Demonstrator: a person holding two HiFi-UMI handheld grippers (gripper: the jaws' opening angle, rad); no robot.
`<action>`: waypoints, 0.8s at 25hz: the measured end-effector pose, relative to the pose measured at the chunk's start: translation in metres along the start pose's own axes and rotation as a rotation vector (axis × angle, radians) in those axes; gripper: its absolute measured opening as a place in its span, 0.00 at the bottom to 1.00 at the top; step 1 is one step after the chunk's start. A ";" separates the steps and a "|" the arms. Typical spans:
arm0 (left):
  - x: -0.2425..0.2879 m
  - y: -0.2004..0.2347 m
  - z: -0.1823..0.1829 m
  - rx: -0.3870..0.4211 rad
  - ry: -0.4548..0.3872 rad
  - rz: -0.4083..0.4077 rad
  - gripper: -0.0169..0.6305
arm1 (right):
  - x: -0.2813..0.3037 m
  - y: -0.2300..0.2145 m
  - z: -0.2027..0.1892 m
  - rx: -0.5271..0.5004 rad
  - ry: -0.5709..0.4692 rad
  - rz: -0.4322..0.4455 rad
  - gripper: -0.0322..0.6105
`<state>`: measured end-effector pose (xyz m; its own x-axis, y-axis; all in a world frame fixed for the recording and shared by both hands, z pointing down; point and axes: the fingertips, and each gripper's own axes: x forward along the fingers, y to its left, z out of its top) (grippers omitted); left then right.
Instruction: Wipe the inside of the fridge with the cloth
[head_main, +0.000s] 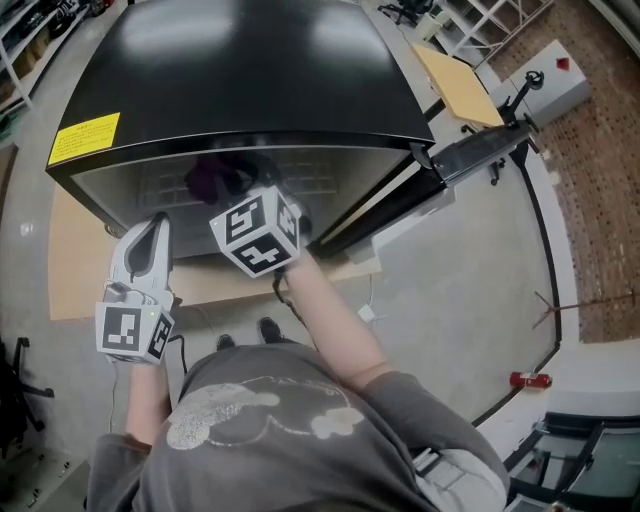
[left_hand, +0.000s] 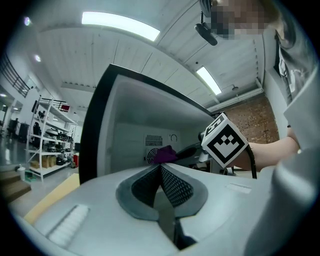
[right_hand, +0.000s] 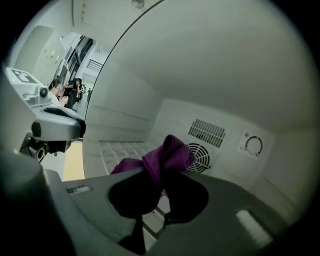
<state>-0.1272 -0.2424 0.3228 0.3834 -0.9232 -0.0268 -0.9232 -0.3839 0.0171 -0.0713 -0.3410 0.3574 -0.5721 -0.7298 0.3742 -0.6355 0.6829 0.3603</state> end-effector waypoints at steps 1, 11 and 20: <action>0.002 -0.003 0.000 0.000 0.000 -0.011 0.05 | -0.004 -0.007 -0.005 0.004 0.012 -0.020 0.11; 0.022 -0.031 -0.002 -0.004 0.005 -0.113 0.05 | -0.053 -0.075 -0.056 0.105 0.130 -0.267 0.11; 0.023 -0.042 -0.003 -0.005 0.006 -0.148 0.05 | -0.089 -0.119 -0.037 0.322 -0.122 -0.521 0.11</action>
<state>-0.0795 -0.2476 0.3241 0.5157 -0.8564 -0.0231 -0.8563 -0.5162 0.0188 0.0743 -0.3559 0.3124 -0.1883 -0.9757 0.1118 -0.9604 0.2067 0.1867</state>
